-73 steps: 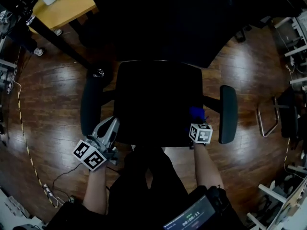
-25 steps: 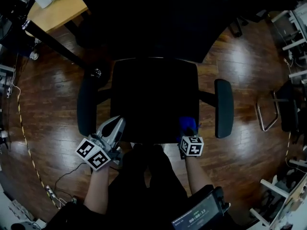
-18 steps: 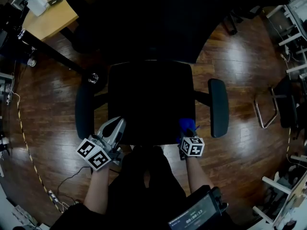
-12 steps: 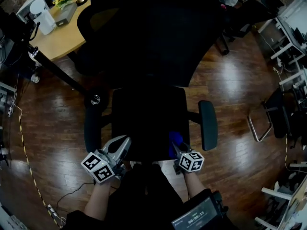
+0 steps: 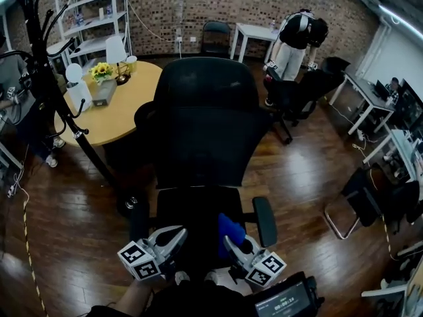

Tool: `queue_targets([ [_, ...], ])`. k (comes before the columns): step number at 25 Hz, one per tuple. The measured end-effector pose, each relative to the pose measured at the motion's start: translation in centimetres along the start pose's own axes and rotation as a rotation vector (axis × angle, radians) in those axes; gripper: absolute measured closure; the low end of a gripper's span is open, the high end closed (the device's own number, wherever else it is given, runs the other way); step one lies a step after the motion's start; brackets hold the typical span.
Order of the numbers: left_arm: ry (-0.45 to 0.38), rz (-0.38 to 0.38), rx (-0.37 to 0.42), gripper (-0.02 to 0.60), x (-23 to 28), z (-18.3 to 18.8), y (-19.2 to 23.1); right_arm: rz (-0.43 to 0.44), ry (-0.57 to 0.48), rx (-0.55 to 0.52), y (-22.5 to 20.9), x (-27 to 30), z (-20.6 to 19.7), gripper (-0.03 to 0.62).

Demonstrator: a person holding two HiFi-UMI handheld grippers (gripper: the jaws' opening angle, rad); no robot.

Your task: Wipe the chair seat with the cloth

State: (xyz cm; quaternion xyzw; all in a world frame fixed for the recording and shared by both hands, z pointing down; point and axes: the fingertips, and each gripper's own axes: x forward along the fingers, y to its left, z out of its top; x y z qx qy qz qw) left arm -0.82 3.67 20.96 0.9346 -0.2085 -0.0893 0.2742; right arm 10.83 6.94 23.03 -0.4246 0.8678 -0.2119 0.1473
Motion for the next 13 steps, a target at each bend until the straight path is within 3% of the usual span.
queue_targets([
  [13,-0.005,-0.053,0.039,0.580,-0.1,0.2,-2.3,0.001,0.031,-0.002,1.0,-1.2,-3.4,0.536],
])
